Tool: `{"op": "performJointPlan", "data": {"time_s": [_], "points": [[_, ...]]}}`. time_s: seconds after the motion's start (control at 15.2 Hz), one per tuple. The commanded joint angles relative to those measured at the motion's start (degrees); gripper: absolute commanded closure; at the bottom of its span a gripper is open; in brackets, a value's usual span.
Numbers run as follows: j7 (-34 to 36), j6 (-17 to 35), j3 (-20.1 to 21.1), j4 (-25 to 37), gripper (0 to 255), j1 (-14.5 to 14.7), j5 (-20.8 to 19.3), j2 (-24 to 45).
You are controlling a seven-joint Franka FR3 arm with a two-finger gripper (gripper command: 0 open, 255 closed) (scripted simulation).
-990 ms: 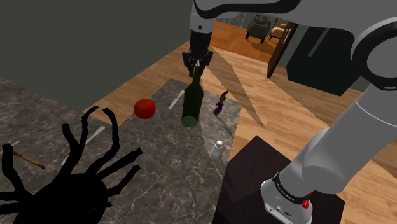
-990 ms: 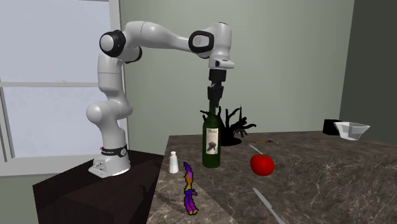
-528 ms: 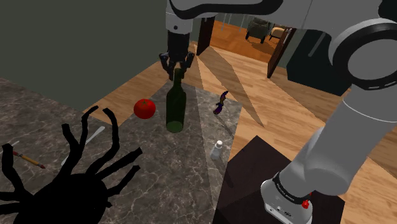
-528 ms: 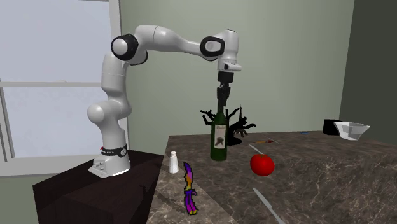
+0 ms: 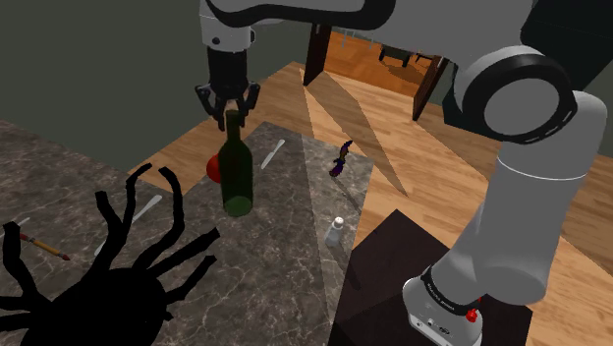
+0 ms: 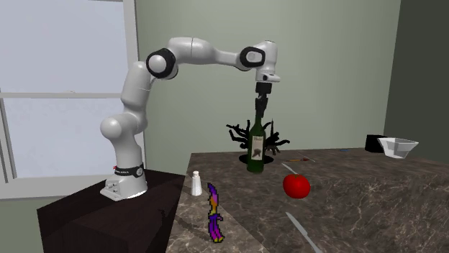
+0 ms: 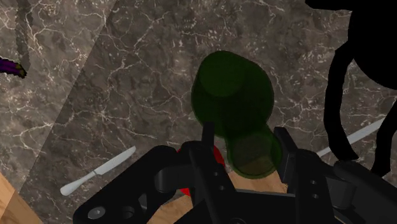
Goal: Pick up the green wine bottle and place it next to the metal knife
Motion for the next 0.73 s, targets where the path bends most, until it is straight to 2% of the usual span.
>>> {"op": "performJointPlan", "data": {"time_s": [0.0, 0.33, 0.66], "points": [[2.52, -1.61, 0.65, 5.39, 255, 2.01, -0.69, 3.63], [7.23, -8.35, 1.29, 24.47, 255, 7.39, -2.76, 15.68], [6.93, -2.99, 1.29, 16.90, 255, 6.73, -2.41, 13.51]]}}
